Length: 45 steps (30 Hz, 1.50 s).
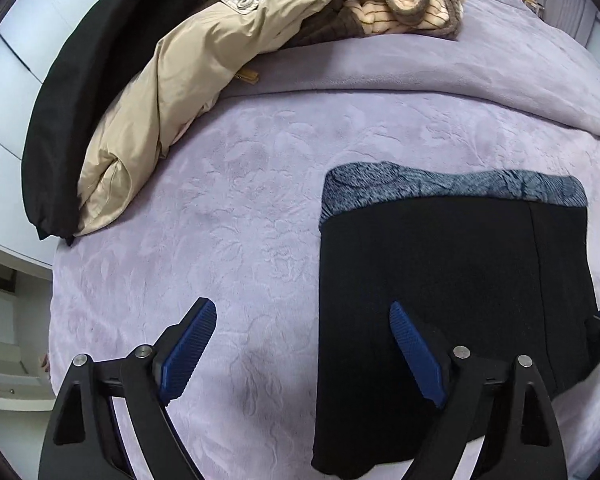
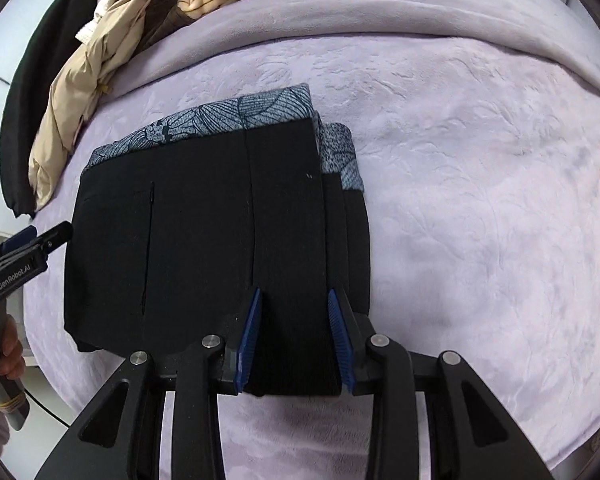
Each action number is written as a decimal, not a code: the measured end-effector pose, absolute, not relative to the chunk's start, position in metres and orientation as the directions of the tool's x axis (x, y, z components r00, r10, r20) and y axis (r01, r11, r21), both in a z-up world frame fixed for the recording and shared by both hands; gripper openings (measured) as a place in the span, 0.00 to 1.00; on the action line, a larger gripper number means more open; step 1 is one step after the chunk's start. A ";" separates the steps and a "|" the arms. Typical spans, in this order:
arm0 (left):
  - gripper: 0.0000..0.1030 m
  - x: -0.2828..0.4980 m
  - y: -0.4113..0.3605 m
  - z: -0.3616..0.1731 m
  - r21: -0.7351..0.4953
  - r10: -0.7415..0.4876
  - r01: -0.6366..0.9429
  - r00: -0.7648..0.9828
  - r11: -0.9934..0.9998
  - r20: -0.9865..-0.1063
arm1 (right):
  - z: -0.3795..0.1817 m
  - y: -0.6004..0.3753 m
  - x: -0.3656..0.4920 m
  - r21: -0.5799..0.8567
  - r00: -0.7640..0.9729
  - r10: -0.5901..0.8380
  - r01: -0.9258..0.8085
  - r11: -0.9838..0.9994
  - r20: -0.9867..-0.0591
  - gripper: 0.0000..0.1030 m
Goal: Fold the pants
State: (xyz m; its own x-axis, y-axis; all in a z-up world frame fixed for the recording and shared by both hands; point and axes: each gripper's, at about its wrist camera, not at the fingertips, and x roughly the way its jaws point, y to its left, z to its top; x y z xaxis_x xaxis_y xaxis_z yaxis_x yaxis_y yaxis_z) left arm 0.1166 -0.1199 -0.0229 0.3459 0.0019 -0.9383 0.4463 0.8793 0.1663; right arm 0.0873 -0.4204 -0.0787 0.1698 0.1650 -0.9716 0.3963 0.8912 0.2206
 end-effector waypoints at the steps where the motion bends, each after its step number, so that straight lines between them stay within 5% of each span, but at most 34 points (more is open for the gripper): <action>1: 0.87 0.114 -0.120 -0.022 0.159 -0.003 0.458 0.334 0.875 -0.942 | -0.077 -0.422 0.083 0.223 0.169 0.167 0.408 0.885 -0.971 0.40; 10: 0.87 0.093 -0.117 -0.017 0.082 -0.046 0.483 0.246 0.872 -0.968 | -0.061 -0.418 0.057 0.253 0.172 0.195 0.451 0.856 -0.966 0.67; 13: 1.00 0.085 -0.119 -0.015 0.082 -0.044 0.502 0.235 0.861 -0.971 | -0.058 -0.416 0.050 0.276 0.192 0.208 0.471 0.838 -0.959 0.79; 45: 1.00 0.053 -0.124 -0.015 0.074 -0.023 0.548 0.169 0.833 -0.985 | -0.054 -0.425 0.020 0.325 0.213 0.247 0.572 0.753 -0.945 0.82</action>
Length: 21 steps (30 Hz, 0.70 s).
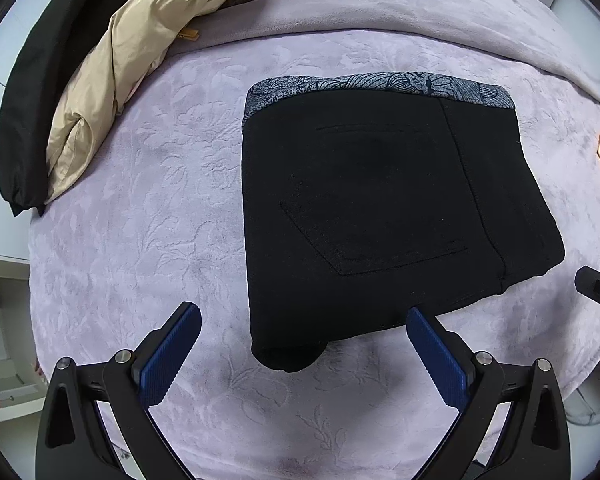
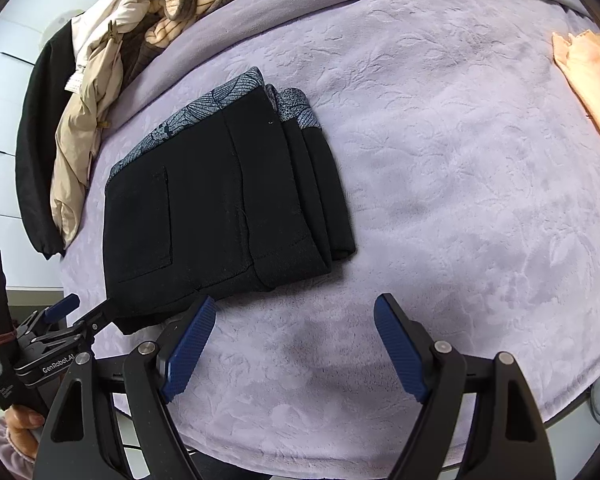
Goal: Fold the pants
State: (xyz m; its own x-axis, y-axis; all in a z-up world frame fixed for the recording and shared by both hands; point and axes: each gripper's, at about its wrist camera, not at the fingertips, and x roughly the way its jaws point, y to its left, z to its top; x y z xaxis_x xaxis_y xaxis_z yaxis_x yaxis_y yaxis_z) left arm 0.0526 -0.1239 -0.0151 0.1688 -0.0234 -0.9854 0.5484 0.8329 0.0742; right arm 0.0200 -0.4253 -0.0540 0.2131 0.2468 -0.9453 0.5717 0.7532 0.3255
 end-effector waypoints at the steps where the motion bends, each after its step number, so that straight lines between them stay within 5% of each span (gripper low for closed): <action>1: 1.00 0.053 -0.124 -0.015 0.075 -0.023 0.549 0.168 0.833 -0.985 | -0.054 -0.425 0.020 0.325 0.212 0.247 0.570 0.755 -0.945 0.82; 21: 1.00 0.057 -0.125 -0.017 0.071 -0.024 0.543 0.166 0.837 -0.986 | -0.054 -0.447 0.027 0.319 0.206 0.244 0.565 0.761 -0.948 0.82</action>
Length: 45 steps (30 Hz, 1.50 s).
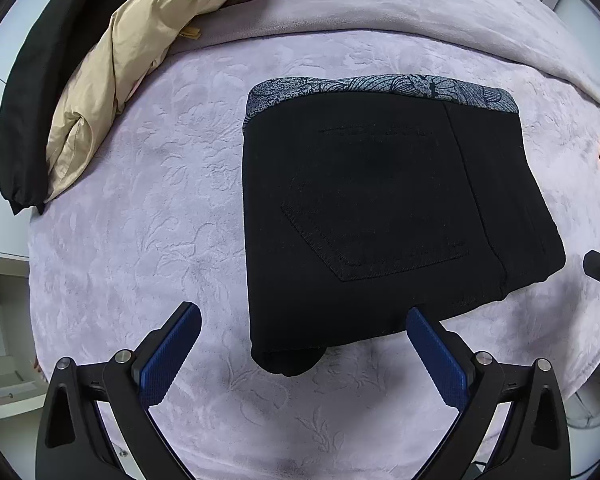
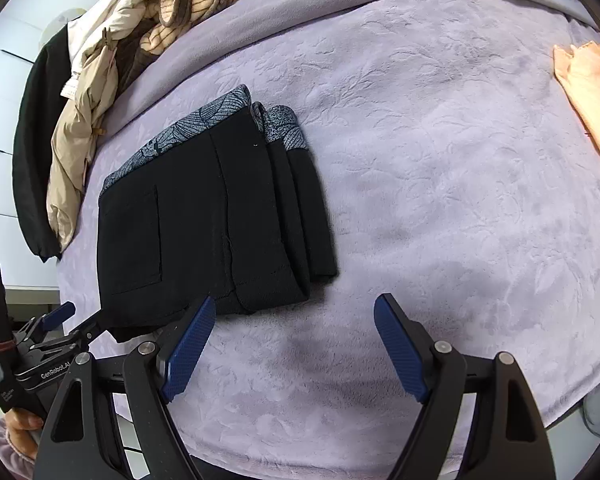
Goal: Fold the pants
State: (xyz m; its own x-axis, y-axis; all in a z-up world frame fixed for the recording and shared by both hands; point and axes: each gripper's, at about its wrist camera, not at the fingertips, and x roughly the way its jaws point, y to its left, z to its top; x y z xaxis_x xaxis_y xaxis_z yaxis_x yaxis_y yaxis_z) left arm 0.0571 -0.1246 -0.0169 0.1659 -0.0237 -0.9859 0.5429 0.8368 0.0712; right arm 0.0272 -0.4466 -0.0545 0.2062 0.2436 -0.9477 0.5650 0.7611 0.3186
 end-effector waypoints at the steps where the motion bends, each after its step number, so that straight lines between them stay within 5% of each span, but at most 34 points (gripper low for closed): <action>1: 1.00 0.058 -0.125 -0.017 0.071 -0.024 0.542 0.166 0.838 -0.986 | -0.055 -0.447 0.028 0.319 0.204 0.247 0.563 0.762 -0.948 0.82; 21: 1.00 0.095 -0.124 -0.019 0.057 -0.044 0.513 0.184 0.857 -0.982 | -0.058 -0.475 0.065 0.344 0.191 0.287 0.473 0.811 -0.939 0.82; 45: 1.00 0.164 -0.111 -0.062 -0.296 -0.351 0.548 -0.004 0.782 -0.936 | -0.144 -0.500 0.077 0.630 0.211 0.612 0.461 0.626 -0.762 0.83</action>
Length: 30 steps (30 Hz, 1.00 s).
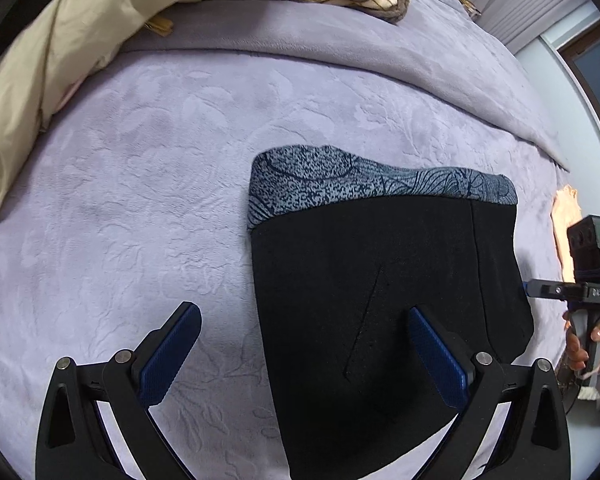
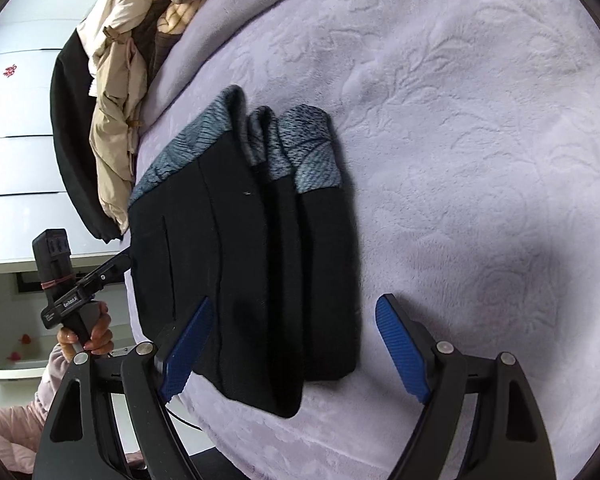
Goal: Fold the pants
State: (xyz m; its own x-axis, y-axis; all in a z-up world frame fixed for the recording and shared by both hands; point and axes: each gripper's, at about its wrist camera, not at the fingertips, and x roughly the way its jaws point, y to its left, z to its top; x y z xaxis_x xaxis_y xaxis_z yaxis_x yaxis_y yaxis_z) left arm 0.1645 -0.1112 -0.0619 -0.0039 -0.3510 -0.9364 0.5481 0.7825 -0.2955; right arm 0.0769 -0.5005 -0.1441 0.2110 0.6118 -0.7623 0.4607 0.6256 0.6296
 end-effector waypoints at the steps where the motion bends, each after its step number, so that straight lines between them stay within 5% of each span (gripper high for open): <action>1: 1.00 0.165 -0.112 -0.066 -0.311 -0.361 0.545 -0.016 0.779 -0.932 | -0.148 -0.501 0.078 0.629 0.205 0.614 0.461 0.626 -0.762 0.83; 13: 1.00 0.154 -0.146 -0.094 -0.351 -0.402 0.561 -0.036 0.749 -0.915 | -0.179 -0.485 0.109 0.723 0.261 0.689 0.419 0.550 -0.676 0.82; 18: 0.68 0.143 -0.144 -0.073 -0.346 -0.431 0.568 0.018 0.747 -0.902 | -0.163 -0.482 0.105 0.718 0.281 0.676 0.438 0.541 -0.681 0.59; 20: 0.63 0.136 -0.143 -0.062 -0.335 -0.430 0.579 0.030 0.743 -0.902 | -0.152 -0.483 0.099 0.741 0.312 0.687 0.437 0.509 -0.656 0.49; 30: 0.63 0.105 -0.098 -0.014 -0.383 -0.461 0.566 -0.006 0.730 -0.888 | -0.109 -0.463 0.063 0.810 0.392 0.727 0.431 0.397 -0.564 0.45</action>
